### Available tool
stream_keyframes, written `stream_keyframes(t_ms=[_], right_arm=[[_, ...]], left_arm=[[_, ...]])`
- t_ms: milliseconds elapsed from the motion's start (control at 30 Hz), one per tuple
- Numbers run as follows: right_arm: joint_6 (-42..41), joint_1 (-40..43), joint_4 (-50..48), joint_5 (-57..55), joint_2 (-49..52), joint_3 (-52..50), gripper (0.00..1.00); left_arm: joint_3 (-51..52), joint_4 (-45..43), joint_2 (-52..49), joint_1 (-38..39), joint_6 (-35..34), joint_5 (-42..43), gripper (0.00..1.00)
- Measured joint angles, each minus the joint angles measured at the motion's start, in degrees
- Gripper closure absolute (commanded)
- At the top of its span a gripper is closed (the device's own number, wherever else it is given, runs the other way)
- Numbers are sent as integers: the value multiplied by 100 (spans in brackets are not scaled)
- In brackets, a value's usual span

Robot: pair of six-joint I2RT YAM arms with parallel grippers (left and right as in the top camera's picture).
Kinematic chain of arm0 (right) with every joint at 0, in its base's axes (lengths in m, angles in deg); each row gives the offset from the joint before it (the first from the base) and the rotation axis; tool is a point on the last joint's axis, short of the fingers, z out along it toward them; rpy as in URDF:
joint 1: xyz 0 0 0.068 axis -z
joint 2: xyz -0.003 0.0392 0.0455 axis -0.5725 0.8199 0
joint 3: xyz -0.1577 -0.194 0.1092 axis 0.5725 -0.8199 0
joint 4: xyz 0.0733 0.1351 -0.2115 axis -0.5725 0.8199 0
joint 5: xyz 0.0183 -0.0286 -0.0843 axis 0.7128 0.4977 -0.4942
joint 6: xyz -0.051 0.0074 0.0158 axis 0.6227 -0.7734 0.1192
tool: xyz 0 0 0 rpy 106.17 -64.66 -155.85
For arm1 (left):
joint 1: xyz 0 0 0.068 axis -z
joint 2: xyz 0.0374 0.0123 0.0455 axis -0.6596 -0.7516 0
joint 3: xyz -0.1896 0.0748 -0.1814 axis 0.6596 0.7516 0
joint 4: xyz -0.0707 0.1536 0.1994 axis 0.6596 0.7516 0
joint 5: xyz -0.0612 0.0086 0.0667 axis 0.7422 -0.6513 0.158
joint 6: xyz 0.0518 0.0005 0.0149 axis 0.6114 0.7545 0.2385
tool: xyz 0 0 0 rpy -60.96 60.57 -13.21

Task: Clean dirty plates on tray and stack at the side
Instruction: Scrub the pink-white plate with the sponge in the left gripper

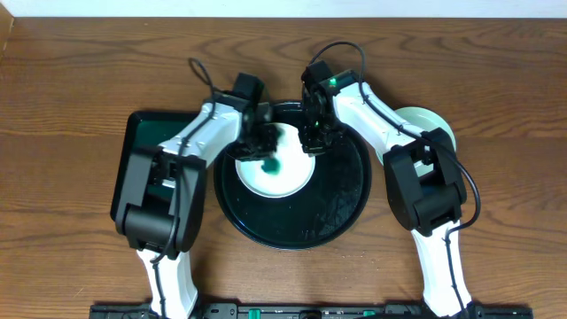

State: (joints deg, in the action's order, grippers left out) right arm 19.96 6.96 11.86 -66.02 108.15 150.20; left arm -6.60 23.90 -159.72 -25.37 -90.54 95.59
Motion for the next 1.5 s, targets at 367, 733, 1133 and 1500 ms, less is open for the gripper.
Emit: stream_keyframes(t_ms=[367, 733, 1133, 1500], right_arm=[[-20, 0, -63, 31, 0, -4, 99], [-20, 0, -63, 33, 0, -4, 99], [-26, -2, -63, 66, 0, -7, 99], [-31, -2, -61, 66, 0, -9, 99]], left_arm=[[-94, 1244, 15, -284, -295, 190, 93], [28, 466, -68, 70, 691, 1012, 93], [-63, 793, 61, 387, -1478, -1781, 93], [-90, 802, 61, 876, -920, -2022, 93]])
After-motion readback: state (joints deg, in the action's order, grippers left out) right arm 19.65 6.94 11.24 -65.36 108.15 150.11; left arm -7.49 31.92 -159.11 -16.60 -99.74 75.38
